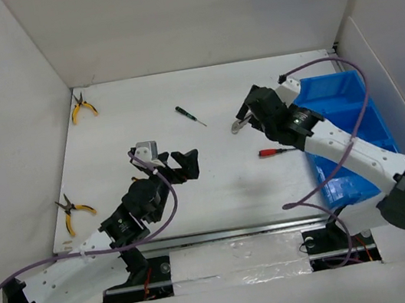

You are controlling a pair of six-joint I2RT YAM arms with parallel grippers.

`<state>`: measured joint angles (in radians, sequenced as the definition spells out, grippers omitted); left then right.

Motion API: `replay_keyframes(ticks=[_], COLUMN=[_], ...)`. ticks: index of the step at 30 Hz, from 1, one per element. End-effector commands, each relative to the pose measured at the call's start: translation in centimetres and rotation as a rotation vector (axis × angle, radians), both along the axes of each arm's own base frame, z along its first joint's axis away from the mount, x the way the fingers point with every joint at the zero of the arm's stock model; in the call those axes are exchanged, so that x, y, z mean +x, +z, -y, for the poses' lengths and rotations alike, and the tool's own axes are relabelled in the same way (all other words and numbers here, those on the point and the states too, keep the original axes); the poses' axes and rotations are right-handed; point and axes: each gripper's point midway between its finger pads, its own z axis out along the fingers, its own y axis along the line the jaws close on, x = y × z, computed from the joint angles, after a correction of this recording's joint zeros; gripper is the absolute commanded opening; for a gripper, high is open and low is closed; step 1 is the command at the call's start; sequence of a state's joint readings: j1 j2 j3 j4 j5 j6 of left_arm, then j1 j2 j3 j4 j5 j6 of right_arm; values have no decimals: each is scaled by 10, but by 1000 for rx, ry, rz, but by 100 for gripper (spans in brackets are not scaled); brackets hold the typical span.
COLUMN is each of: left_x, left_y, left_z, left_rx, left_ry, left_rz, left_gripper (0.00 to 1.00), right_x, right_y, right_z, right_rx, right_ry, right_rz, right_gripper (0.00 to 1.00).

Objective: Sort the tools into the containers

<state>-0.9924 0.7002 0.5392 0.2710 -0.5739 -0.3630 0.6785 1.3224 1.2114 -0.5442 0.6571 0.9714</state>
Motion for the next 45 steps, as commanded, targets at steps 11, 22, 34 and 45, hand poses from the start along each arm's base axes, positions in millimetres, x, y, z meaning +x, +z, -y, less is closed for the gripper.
replay_keyframes(ticks=[11,22,34,45], left_x=[1,1,0,1], left_y=[28,29,30,29], left_z=[-5,-9,-9,-9], left_rx=[-82,-83,-93,-88], left_ry=[20,38,35,41], left_rz=[38,39,42,36], left_gripper=[99,99,99,99], right_x=[-6,-3,-3,-5], right_y=[-96,-163,-189,-207], right_z=[9,41,40,49], right_rx=[292,334,313,302], right_ry=[-548,-716,-721,-723], right_rz=[-414,-591,-699,-760], right_gripper=[94,87,81,78])
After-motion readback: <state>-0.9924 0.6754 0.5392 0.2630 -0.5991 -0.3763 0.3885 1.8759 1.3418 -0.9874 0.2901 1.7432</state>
